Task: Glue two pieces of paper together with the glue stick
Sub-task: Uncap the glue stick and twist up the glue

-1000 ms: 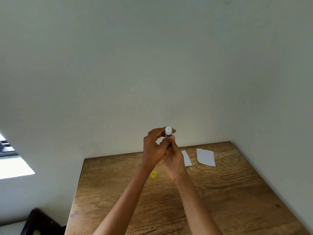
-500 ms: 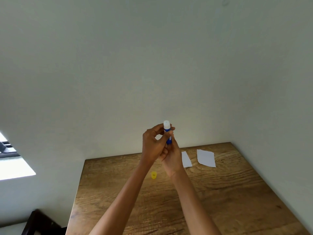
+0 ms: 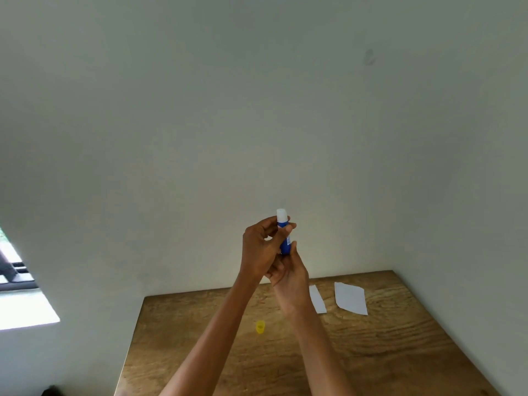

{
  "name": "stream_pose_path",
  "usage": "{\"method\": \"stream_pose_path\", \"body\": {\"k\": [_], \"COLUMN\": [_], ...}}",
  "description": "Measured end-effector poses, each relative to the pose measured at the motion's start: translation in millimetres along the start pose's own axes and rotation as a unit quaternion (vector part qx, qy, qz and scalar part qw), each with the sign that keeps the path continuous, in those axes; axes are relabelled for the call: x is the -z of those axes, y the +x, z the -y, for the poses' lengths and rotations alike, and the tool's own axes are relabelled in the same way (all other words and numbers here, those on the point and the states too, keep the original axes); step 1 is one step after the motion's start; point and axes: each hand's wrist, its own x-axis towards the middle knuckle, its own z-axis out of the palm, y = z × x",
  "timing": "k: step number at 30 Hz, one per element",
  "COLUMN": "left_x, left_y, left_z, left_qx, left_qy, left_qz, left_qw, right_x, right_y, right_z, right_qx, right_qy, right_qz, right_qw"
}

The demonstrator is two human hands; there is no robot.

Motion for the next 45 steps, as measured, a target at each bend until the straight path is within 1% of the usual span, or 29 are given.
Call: {"method": "stream_pose_path", "body": {"k": [5,8,13,17,19,21,24,29,35,38,40,41,42,43,45], "left_x": [-4.8,-5.4,-2.0,-0.4,-0.9,-0.8,-2.2,-1.1,0.1,1.4,5.1,8.2,11.7,15.7,23.5], "left_y": [3.6,6.1,9.9,9.4,7.7,7.3,6.3,4.4,-1.5,-2.9,-5.0,-6.2,-7.8,-10.1,-16.2], "left_z": [-0.7,2.7,4.2,3.5,1.4,0.3,-0.9,3.8,14.5,18.5,22.8,27.1,32.9,40.3,57.1], "left_qx": [-0.007,-0.01,-0.016,-0.01,-0.003,-0.005,-0.006,-0.02,-0.019,-0.028,-0.037,-0.04,-0.037,-0.027,0.008], "left_qy": [-0.018,-0.007,-0.012,-0.024,-0.022,-0.026,-0.022,-0.013,-0.008,-0.011,0.003,0.014,0.029,0.044,0.062], "left_qz": [-0.004,-0.004,0.003,-0.002,-0.005,-0.007,0.007,0.008,0.014,0.019,0.025,0.029,0.033,0.037,0.04], "left_qw": [1.0,1.0,1.0,1.0,1.0,1.0,1.0,1.0,1.0,0.999,0.999,0.999,0.998,0.998,0.997], "right_x": [-3.2,-1.9,0.7,-2.9,-6.7,-9.1,-10.2,-6.8,5.1,12.3,20.3,24.0,27.7,31.0,36.8], "right_y": [-1.6,-6.0,-5.8,-5.1,-2.6,-0.1,0.6,-4.4,-6.5,-6.5,-6.0,-5.3,-4.6,-4.0,-1.5], "right_z": [1.1,0.3,2.7,-0.1,3.0,5.6,7.0,1.8,-0.6,-3.4,-6.6,-9.0,-12.1,-16.0,-23.9], "right_qx": [-0.001,0.018,-0.007,0.031,0.036,0.018,-0.018,-0.027,-0.042,-0.04,-0.019,-0.004,0.01,0.024,0.062], "right_qy": [-0.018,-0.038,-0.059,-0.043,-0.034,-0.034,0.009,0.039,0.025,-0.036,-0.104,-0.156,-0.224,-0.3,-0.426], "right_qz": [-0.007,-0.007,-0.02,0.002,0.0,-0.022,-0.038,-0.013,0.004,-0.003,-0.025,-0.037,-0.048,-0.06,-0.061], "right_qw": [1.0,0.999,0.998,0.999,0.999,0.999,0.999,0.999,0.999,0.999,0.994,0.987,0.973,0.952,0.901]}}
